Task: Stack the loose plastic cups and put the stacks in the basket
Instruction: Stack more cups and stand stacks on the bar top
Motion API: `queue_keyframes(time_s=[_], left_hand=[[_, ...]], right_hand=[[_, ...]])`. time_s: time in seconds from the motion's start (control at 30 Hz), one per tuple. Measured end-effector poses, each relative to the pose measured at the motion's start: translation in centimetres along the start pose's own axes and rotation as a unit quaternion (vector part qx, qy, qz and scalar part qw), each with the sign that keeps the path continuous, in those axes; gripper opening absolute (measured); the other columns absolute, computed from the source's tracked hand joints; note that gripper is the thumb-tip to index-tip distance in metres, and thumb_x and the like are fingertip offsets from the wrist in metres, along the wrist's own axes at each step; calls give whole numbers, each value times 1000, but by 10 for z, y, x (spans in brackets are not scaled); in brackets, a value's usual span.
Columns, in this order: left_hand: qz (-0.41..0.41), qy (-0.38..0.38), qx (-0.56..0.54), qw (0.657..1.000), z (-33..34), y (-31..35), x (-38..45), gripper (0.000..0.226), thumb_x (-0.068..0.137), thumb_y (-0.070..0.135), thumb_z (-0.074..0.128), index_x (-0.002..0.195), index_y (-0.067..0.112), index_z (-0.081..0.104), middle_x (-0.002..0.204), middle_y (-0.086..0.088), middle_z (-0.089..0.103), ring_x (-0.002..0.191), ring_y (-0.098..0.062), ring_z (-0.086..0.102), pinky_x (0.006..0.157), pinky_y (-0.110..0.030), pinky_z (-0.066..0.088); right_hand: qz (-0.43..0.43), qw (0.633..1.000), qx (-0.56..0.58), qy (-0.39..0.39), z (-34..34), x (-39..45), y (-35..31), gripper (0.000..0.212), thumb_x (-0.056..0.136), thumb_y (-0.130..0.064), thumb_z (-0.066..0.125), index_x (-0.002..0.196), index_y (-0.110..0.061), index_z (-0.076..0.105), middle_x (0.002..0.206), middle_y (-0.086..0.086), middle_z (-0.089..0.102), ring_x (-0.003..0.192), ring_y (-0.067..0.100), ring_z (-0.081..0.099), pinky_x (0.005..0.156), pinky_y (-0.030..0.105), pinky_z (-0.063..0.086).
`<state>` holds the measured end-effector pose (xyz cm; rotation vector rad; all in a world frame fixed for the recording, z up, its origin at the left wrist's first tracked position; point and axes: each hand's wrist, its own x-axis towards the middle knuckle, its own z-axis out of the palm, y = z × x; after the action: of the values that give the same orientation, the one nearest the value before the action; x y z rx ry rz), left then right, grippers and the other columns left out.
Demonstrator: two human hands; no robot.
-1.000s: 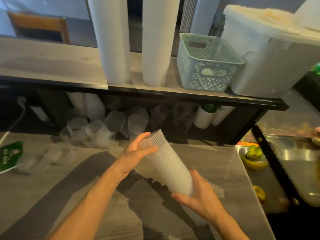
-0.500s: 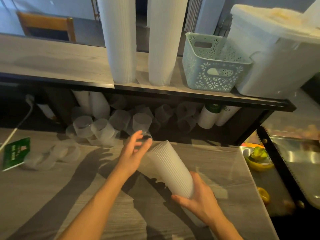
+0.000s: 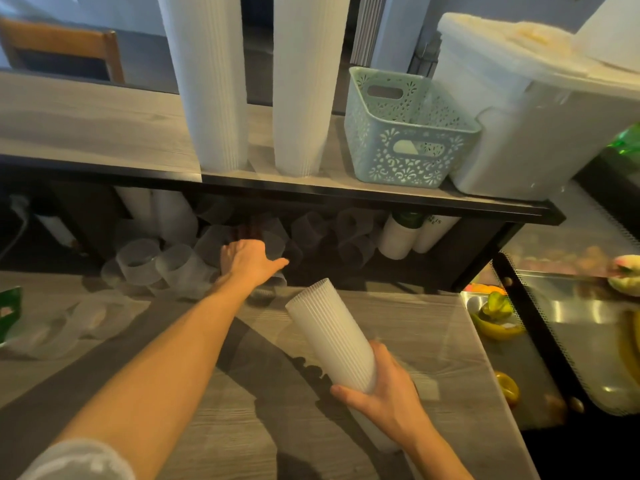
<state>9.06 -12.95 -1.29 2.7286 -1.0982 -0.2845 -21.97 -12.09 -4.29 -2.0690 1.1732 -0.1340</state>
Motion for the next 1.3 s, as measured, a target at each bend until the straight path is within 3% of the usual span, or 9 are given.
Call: queue_keyframes(time_s=[0.2,0.3,0.4,0.53,0.67,0.83,1.07,1.17,1.3], left_hand=[[-2,33,-62,998,8,0,-2,48,89,53,62,102,7,63,114,-18,63,106,-35,57,93,-41,45],[1,56,-165,985,11,-7,-18,61,86,54,65,122,6,52,128,-17,49,120,-35,47,99,-46,43],[8,87,-316,945,15,-19,-34,67,83,55,67,130,14,44,127,-6,42,117,-28,49,95,-46,46],[-10,90,-446,891,12,-37,-62,63,82,58,64,135,27,49,123,0,48,104,-12,54,82,-24,42],[-12,57,-529,847,7,-45,-95,52,84,56,59,131,35,55,124,7,52,110,-5,54,90,-24,42],[10,0,-547,837,-2,-42,-117,42,90,48,63,129,33,60,126,9,58,106,8,55,82,-9,40],[54,-43,-527,847,-19,-43,-127,35,94,36,59,128,30,61,122,14,58,103,13,54,82,-5,39],[59,-58,-526,846,-13,-35,-133,42,91,48,61,131,34,58,126,16,55,111,9,52,96,-17,39],[47,-50,-553,830,-5,-25,-142,63,75,70,54,128,36,60,127,21,55,112,13,50,95,-16,38]], right_hand=[[2,1000,-6,-3,0,6,0,88,55,-79,67,126,-37,35,114,-14,53,100,7,54,77,26,47],[3,1000,-13,-3,-1,8,1,91,54,-80,66,128,-37,35,115,-14,53,101,8,54,78,27,47],[3,1000,-21,-11,-1,7,2,92,53,-80,64,127,-33,35,115,-12,51,101,9,54,76,25,44],[-3,999,-43,-23,0,5,4,85,60,-73,71,126,-33,35,117,-11,50,103,10,53,82,28,48],[-19,996,-69,-48,0,5,-5,85,54,-80,61,121,-38,32,113,-13,48,102,11,53,84,30,47],[-68,993,-77,-64,1,4,-16,76,64,-64,73,126,-37,37,110,-17,46,107,12,56,83,28,44],[-114,989,-52,-76,5,6,-23,92,56,-79,65,135,-43,34,121,-19,52,111,8,56,91,31,47],[-134,989,-19,-66,3,10,-27,88,59,-85,65,133,-52,31,124,-23,53,109,3,55,92,32,48],[-125,989,-33,-73,2,15,-32,83,58,-78,69,126,-43,36,115,-21,56,104,6,59,88,33,49]])
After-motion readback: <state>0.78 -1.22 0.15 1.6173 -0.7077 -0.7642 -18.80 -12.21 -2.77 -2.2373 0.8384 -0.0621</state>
